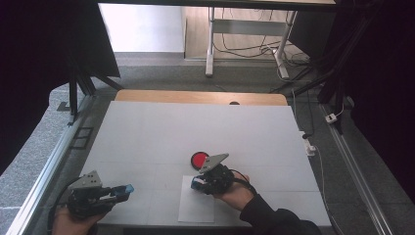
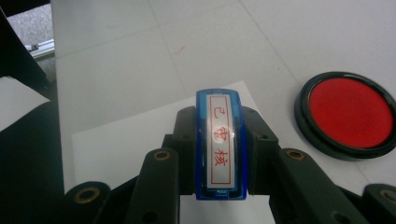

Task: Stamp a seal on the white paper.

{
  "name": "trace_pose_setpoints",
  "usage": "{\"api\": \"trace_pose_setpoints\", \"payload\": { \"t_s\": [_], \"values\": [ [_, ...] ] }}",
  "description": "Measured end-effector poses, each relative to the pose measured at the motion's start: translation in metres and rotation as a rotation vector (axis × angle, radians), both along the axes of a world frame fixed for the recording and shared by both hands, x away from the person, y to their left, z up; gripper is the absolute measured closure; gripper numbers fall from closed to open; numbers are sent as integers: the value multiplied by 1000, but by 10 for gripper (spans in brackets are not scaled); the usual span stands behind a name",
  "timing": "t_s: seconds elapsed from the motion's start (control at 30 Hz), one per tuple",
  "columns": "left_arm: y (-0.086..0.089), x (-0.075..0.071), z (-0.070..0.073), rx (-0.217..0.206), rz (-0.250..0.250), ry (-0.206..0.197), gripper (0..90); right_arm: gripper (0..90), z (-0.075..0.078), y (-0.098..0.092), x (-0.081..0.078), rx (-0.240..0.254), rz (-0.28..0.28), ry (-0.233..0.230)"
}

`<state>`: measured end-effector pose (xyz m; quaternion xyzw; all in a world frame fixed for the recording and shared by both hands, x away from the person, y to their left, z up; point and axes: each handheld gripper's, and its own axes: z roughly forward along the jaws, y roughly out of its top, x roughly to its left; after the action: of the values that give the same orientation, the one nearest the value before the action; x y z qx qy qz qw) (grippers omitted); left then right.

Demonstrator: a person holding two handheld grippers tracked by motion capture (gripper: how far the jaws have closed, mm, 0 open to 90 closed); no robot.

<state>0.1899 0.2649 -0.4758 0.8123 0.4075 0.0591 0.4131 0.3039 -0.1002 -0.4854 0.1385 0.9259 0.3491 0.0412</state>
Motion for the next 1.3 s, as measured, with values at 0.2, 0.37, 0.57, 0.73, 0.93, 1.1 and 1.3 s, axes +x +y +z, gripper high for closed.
{"api": "trace_pose_setpoints", "payload": {
  "t_s": [0.2, 0.37, 0.57, 0.73, 0.93, 1.1, 1.3],
  "values": [
    [0, 0, 0, 0, -1, 0, 681, 707, 11, -5, -1, 37, -1, -14],
    [0, 0, 0, 0, -2, 0, 681, 707, 18, -9, 0, 66, -14, -17],
    [0, 0, 0, -1, -2, 0, 681, 707, 28, -14, 0, 104, -26, -31],
    [0, 0, 0, -1, -2, 0, 681, 707, 37, -19, -1, 146, -40, -36],
    [0, 0, 0, -1, -3, 0, 681, 707, 50, -24, -2, 194, -39, -57],
    [0, 0, 0, 0, -4, 1, 681, 707, 57, -27, -2, 223, -45, -60],
    [0, 0, 0, 0, -5, 2, 681, 707, 64, -30, -3, 248, -47, -71]
  ]
}}
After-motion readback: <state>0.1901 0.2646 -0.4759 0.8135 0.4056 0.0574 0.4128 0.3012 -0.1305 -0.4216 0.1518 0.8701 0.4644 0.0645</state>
